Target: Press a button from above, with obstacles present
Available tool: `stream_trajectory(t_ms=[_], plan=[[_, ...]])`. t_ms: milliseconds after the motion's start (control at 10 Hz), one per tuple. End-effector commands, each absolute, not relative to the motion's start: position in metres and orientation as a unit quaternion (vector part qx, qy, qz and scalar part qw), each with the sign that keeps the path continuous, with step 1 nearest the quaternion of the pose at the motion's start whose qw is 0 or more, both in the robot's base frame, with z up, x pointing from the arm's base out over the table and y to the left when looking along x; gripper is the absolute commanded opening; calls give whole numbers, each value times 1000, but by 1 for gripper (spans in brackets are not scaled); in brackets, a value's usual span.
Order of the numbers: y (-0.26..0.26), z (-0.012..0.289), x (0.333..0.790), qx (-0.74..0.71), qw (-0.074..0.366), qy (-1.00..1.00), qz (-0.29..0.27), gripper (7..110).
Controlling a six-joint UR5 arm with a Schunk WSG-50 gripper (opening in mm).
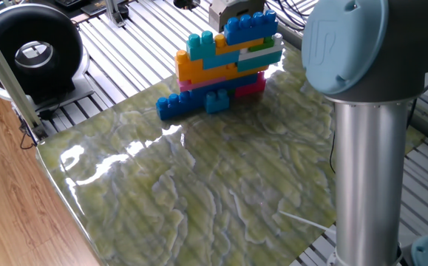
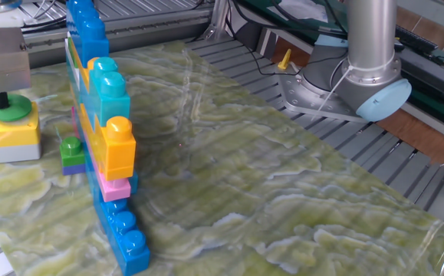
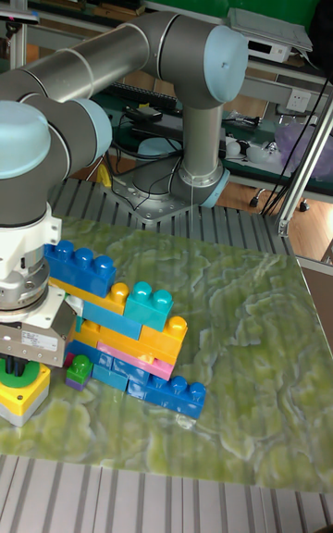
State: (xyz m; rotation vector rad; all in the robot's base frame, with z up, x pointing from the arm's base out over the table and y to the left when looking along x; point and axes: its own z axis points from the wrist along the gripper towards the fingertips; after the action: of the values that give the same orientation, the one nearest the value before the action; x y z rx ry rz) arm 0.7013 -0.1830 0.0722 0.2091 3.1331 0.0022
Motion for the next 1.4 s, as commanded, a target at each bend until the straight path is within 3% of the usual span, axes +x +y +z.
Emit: stream_trajectory(t_ms=[0, 1300], plan=[[-182, 71, 703, 69, 3, 998, 6, 7], [-181, 74, 704, 66, 0, 998, 10, 7]])
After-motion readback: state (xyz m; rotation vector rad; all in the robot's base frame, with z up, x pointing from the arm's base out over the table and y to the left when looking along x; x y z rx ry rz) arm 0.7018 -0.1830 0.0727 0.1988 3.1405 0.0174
